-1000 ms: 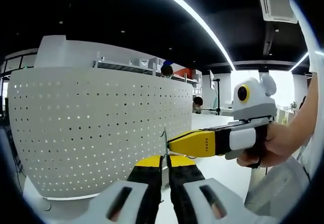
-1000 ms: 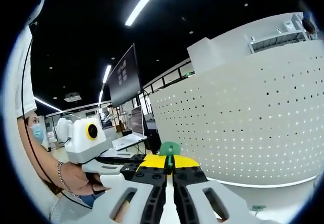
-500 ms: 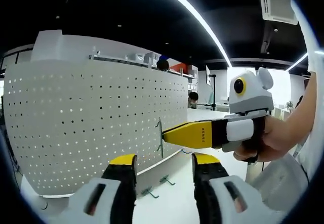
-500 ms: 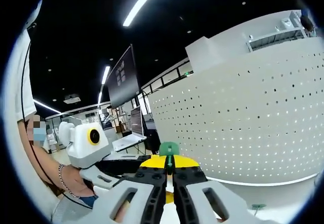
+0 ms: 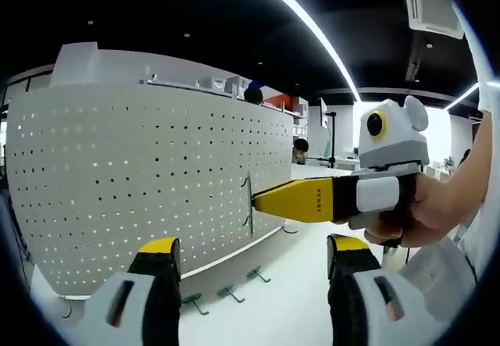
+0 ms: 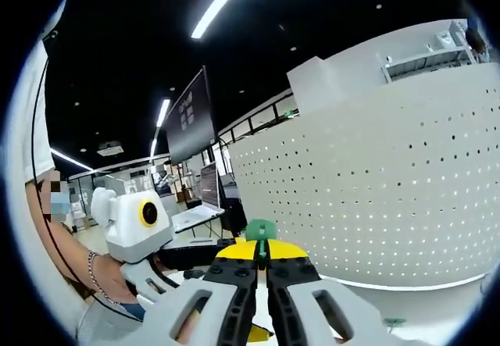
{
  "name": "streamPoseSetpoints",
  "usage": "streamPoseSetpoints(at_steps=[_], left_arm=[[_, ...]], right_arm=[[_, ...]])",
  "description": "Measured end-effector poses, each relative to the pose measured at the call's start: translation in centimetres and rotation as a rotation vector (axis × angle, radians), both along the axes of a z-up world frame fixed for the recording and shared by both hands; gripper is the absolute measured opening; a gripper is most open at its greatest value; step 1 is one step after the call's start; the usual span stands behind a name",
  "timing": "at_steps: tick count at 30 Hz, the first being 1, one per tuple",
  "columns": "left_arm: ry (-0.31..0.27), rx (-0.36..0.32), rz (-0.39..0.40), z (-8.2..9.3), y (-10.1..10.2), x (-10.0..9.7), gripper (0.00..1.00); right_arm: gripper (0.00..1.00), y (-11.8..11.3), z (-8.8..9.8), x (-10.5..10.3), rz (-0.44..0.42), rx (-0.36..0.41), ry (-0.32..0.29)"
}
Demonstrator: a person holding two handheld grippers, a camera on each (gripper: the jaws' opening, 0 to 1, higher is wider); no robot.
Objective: Insert the hook assembly into the mounting plate slot until the hook locks in place.
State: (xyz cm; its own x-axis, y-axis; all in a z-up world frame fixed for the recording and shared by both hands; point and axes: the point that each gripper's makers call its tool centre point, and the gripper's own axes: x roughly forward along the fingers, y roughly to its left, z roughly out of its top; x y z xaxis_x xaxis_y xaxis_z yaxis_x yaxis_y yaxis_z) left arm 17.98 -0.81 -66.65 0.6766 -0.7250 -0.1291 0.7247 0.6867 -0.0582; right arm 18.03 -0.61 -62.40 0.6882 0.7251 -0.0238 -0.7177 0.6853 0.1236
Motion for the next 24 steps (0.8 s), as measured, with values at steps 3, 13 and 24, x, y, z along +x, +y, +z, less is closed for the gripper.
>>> streamPoseSetpoints(at_steps=[3,13,24], left_arm=[[0.01,0.005,0.001,-0.3,0.1,0.0,0.76],[0.002,0.004,0.0,-0.2,0.1,0.0,0.75],[0.008,0.007,0.023,-0.6,1.1,0.1,0.74]], right_arm=[[0.0,-0.1,0.0,0.1,-0.03,-0.14,-0.089],[0.0,-1.1,0.5,0.7,-0.095,-0.186,-0.129],[0.0,-2.0,1.5,2.6,-0.143,-0.14,-0.106]])
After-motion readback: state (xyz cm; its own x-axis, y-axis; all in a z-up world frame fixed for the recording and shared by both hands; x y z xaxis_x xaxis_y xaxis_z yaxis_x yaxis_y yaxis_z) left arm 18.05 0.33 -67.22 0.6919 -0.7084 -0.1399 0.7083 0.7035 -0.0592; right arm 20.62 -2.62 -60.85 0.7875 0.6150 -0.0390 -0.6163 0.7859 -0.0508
